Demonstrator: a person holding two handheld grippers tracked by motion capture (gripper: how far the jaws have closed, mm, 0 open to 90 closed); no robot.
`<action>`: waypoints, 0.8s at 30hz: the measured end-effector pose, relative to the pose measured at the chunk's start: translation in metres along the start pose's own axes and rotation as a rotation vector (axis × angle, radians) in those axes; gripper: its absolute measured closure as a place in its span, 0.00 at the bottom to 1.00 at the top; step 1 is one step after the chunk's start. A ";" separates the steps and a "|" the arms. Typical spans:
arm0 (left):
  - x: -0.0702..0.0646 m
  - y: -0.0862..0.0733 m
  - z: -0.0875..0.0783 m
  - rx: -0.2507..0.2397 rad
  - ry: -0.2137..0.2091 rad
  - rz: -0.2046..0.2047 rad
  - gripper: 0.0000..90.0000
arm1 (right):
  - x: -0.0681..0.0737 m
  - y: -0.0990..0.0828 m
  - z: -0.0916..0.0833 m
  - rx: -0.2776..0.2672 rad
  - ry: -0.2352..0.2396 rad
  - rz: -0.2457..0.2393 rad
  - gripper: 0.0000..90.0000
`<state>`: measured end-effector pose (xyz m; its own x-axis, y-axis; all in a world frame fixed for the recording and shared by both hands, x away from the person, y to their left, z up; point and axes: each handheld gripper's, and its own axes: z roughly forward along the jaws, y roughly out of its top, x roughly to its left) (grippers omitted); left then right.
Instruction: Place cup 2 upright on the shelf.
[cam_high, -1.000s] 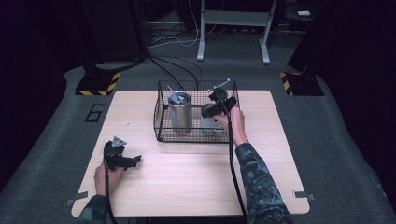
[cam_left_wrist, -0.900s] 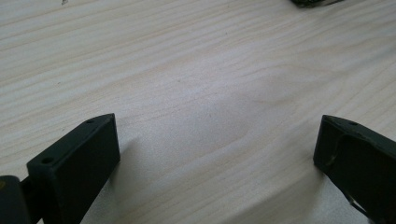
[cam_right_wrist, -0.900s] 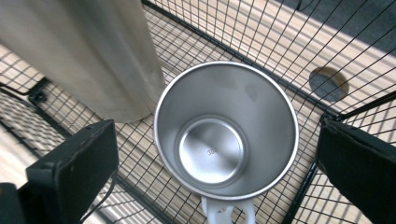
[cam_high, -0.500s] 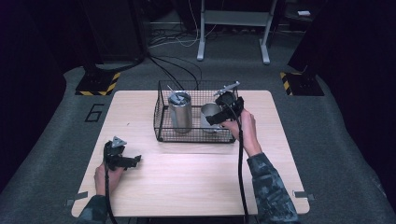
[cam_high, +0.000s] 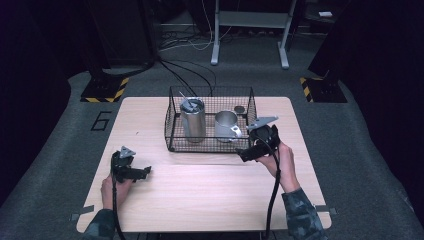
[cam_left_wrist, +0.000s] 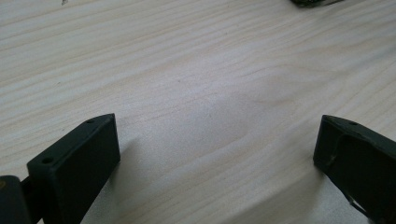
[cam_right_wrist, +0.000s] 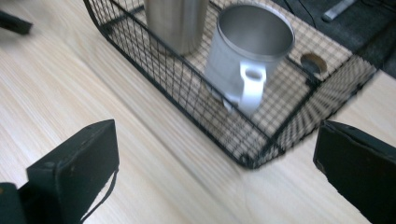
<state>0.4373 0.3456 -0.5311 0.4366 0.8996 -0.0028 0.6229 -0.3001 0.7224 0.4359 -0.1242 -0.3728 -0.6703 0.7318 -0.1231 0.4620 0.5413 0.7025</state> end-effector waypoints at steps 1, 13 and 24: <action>0.000 0.000 0.000 0.003 -0.001 0.003 0.00 | -0.001 -0.007 0.000 -0.007 -0.001 0.006 0.00; 0.000 0.000 0.000 0.000 0.000 0.000 0.00 | 0.000 -0.091 0.008 0.053 -0.061 0.116 0.00; 0.000 0.000 0.000 0.005 0.000 0.008 0.01 | 0.005 -0.160 0.027 0.105 -0.138 0.201 0.00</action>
<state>0.4372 0.3461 -0.5308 0.4416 0.8972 0.0024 0.6231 -0.3086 0.7187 0.3748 -0.1959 -0.5044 -0.4770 0.8745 -0.0876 0.6402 0.4140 0.6471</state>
